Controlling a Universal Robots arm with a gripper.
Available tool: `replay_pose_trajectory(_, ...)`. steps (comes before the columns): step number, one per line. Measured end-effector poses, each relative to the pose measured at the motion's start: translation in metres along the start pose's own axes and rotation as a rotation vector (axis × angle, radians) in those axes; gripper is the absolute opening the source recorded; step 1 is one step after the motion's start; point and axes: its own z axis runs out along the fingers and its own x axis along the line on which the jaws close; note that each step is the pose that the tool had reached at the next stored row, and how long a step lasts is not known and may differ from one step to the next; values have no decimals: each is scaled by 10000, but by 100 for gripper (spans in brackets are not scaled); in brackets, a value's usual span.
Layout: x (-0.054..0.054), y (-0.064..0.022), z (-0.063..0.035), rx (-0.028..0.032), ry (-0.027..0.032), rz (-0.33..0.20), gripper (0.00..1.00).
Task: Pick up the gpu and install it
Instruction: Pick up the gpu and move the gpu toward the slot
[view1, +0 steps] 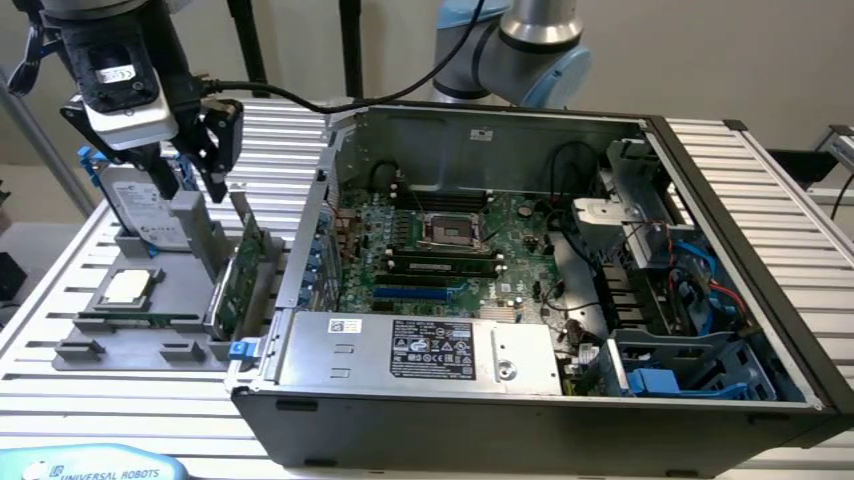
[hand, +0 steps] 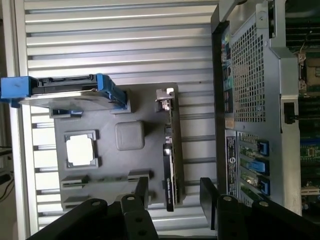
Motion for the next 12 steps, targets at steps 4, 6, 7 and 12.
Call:
replay_pose_trajectory(4, 9, -4, 72, 1, 1, -1, 54)
replay_pose_trajectory(6, 12, -6, 109, 0, 0, -1, 54)
replay_pose_trajectory(7, 13, -7, 127, 0, 0, -1, 54)
replay_pose_trajectory(12, 16, -12, 218, 0, 0, -2, 54)
